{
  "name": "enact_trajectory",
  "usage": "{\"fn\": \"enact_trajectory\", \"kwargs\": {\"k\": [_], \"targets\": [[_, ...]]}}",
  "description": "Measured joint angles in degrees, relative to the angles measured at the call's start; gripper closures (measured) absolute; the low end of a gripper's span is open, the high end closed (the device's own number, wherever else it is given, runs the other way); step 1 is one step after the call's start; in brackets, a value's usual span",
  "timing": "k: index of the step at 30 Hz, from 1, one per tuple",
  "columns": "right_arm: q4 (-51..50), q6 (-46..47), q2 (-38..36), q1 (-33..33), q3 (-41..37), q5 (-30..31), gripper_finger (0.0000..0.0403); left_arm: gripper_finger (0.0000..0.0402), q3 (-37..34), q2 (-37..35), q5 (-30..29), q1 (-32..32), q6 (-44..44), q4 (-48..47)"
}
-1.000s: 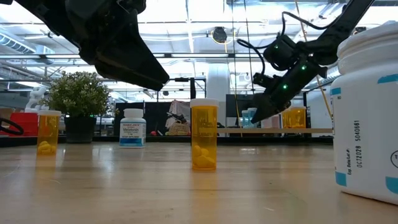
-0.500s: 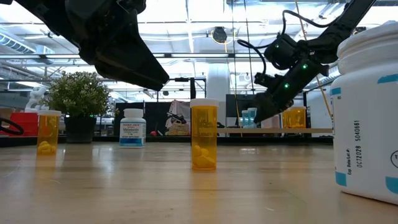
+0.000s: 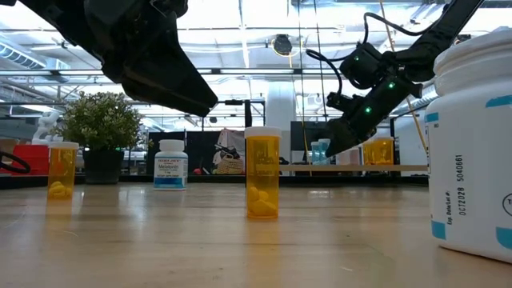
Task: Pick and place medicine bottles onto shelf by color
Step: Put the blue pill bottle on the shelf aligned with the other blue pill bottle
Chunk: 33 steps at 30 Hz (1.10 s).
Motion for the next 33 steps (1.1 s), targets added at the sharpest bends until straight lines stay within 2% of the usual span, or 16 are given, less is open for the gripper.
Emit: {"fn": "enact_trajectory", "kwargs": {"k": [33], "targets": [[1.6, -2.2, 0.0, -1.1, 0.0, 1.3, 0.0353, 0.0174, 0.0, 0.0, -0.2, 0.0, 0.0, 0.0]]}}
